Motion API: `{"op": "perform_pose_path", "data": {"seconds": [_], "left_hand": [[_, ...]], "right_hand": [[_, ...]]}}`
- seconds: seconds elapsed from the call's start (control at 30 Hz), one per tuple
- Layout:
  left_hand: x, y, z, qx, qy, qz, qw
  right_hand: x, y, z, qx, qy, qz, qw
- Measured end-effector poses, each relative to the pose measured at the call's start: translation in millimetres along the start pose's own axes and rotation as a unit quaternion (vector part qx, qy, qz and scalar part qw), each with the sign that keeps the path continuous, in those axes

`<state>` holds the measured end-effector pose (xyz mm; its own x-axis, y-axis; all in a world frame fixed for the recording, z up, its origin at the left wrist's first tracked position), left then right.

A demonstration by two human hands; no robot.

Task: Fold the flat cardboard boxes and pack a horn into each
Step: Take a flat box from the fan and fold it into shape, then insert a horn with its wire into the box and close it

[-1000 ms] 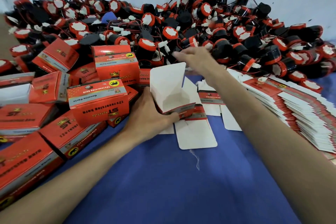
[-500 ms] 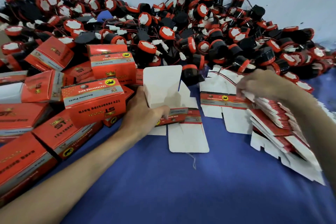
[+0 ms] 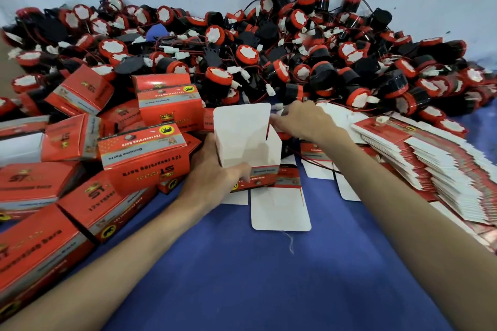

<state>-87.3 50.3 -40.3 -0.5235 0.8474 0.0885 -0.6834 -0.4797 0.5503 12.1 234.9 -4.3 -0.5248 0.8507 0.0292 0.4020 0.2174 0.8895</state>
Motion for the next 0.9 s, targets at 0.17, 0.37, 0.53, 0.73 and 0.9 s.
{"op": "perform_pose_path", "data": {"seconds": [0.17,0.37,0.53,0.73,0.9], "left_hand": [[-0.3,0.1,0.1,-0.004,0.007,0.003,1.0],[0.0,-0.6,1.2,0.005,0.012,0.014,1.0],[0.5,0.0,2.0,0.018,0.013,0.016,1.0],[-0.2,-0.6,2.2,0.015,0.0,0.004,1.0],[-1.9,0.0,3.5,-0.02,-0.008,-0.028,0.999]], "right_hand": [[-27.2,-2.8,10.9,0.058,0.095,-0.125,0.986],[-65.2,9.4,10.5,0.102,0.116,-0.213,0.965],[-97.2,17.1,15.0,-0.01,0.101,-0.097,0.99],[-112.4,8.0,12.6,-0.11,0.099,-0.053,0.988],[-116.3,58.9,-1.1,0.157,0.158,-0.011,0.975]]}}
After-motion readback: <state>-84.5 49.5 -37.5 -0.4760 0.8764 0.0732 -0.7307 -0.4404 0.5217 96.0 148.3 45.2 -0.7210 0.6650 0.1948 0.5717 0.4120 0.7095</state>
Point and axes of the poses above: each hand's wrist, its own x-axis towards the middle knuckle, its own y-axis out of the back of the hand, z = x × y, the point moved 2 cm from there along x, towards the middle knuckle, and after that the axes turned 15 degrees about x, right-handed, at the moved point
